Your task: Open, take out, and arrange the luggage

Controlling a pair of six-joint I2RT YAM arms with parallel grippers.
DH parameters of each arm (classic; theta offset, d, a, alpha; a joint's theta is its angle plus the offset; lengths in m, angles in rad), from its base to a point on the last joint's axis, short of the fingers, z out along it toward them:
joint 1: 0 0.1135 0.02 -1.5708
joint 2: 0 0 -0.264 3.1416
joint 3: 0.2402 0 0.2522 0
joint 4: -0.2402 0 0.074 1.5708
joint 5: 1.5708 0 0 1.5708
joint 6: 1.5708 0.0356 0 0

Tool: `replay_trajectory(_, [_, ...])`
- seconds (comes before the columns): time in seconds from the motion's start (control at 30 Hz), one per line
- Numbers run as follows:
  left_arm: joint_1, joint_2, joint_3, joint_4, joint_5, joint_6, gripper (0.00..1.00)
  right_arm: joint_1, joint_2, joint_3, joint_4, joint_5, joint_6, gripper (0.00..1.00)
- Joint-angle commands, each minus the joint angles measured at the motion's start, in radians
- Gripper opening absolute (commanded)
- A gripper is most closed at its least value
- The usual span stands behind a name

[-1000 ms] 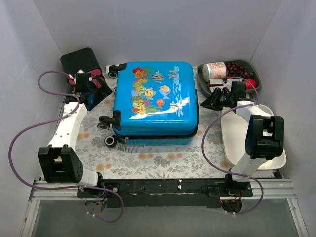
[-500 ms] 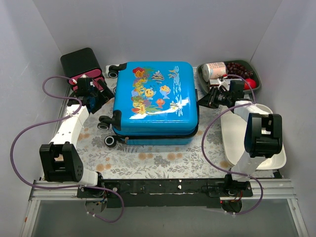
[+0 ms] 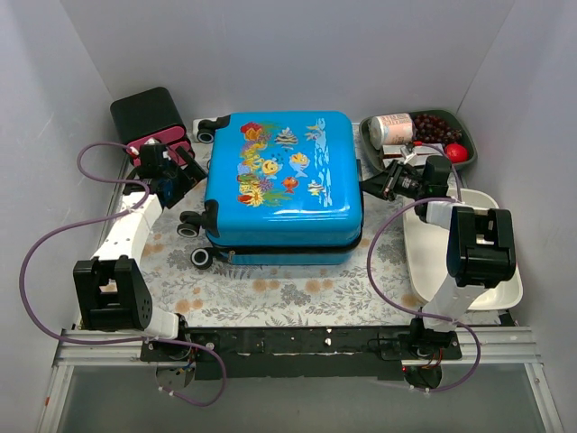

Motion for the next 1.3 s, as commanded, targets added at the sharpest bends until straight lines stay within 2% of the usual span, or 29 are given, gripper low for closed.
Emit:
replay_trajectory(0.0, [-0.028,0.007,-0.023,-0.008,0.118,0.033,0.98,0.027,-0.103,-0.003,0.574,-0.191,0.360,0.22])
replay_trajectory(0.07, [-0.028,0.007,-0.025,-0.003,0.143,0.038,0.98,0.027,-0.112,0.000,0.692,-0.197,0.464,0.22])
replay_trajectory(0.13, [-0.028,0.007,-0.029,0.000,0.153,0.045,0.98,0.027,-0.133,0.010,0.710,-0.196,0.484,0.22])
replay_trajectory(0.23, [-0.028,0.002,-0.034,0.003,0.181,0.050,0.98,0.029,-0.176,0.017,0.635,-0.188,0.437,0.21])
replay_trajectory(0.27, [-0.028,0.001,-0.035,0.004,0.184,0.048,0.98,0.029,-0.192,0.022,0.585,-0.180,0.358,0.21])
replay_trajectory(0.3, [-0.028,-0.001,-0.037,0.004,0.195,0.045,0.98,0.029,-0.207,0.029,0.402,-0.156,0.295,0.22])
replay_trajectory(0.37, [-0.028,-0.007,-0.038,0.006,0.201,0.045,0.98,0.029,-0.253,0.085,0.141,-0.110,0.120,0.22])
replay_trajectory(0.4, [-0.028,-0.010,-0.040,0.004,0.207,0.044,0.98,0.029,-0.270,0.103,0.025,-0.023,-0.049,0.22])
replay_trajectory(0.43, [-0.028,-0.013,-0.046,0.004,0.212,0.045,0.98,0.029,-0.305,0.115,-0.185,0.033,-0.125,0.23])
replay_trajectory(0.5, [-0.029,-0.025,-0.054,0.006,0.224,0.044,0.98,0.021,-0.336,0.123,-0.305,0.189,-0.201,0.24])
replay_trajectory(0.57, [-0.031,-0.040,-0.072,0.006,0.262,0.052,0.98,0.006,-0.371,0.120,-0.454,0.278,-0.226,0.27])
replay_trajectory(0.63, [-0.037,-0.062,-0.092,0.007,0.275,0.050,0.98,-0.002,-0.396,0.125,-0.618,0.465,-0.287,0.30])
replay_trajectory(0.67, [-0.040,-0.077,-0.113,0.006,0.269,0.044,0.98,-0.005,-0.400,0.129,-0.679,0.539,-0.304,0.40])
replay_trajectory(0.7, [-0.042,-0.105,-0.126,0.006,0.261,0.041,0.98,-0.008,-0.401,0.137,-0.722,0.662,-0.322,0.45])
replay_trajectory(0.73, [-0.042,-0.120,-0.136,0.003,0.249,0.033,0.98,-0.010,-0.411,0.134,-0.750,0.705,-0.360,0.54])
replay_trajectory(0.77, [-0.042,-0.132,-0.150,-0.005,0.229,0.029,0.98,-0.010,-0.419,0.129,-0.793,0.741,-0.371,0.67])
replay_trajectory(0.83, [-0.042,-0.165,-0.156,-0.038,0.184,0.022,0.98,-0.010,-0.465,0.091,-0.790,0.797,-0.399,0.74])
replay_trajectory(0.9, [-0.042,-0.179,-0.138,-0.078,0.069,0.006,0.98,-0.010,-0.500,0.059,-0.786,0.826,-0.398,0.81])
replay_trajectory(0.97, [-0.042,-0.197,-0.114,-0.147,-0.028,-0.001,0.98,-0.010,-0.538,0.046,-0.786,0.811,-0.401,0.86])
replay_trajectory(1.1, [-0.042,-0.260,-0.043,-0.253,-0.145,-0.008,0.98,-0.010,-0.597,0.030,-0.796,0.670,-0.434,0.88])
replay_trajectory(1.2, [-0.042,-0.362,-0.038,-0.319,-0.159,-0.010,0.98,-0.010,-0.672,-0.013,-0.775,0.644,-0.439,0.88])
replay_trajectory(1.27, [-0.042,-0.471,-0.076,-0.324,-0.101,0.002,0.98,-0.010,-0.729,-0.038,-0.770,0.645,-0.442,0.86])
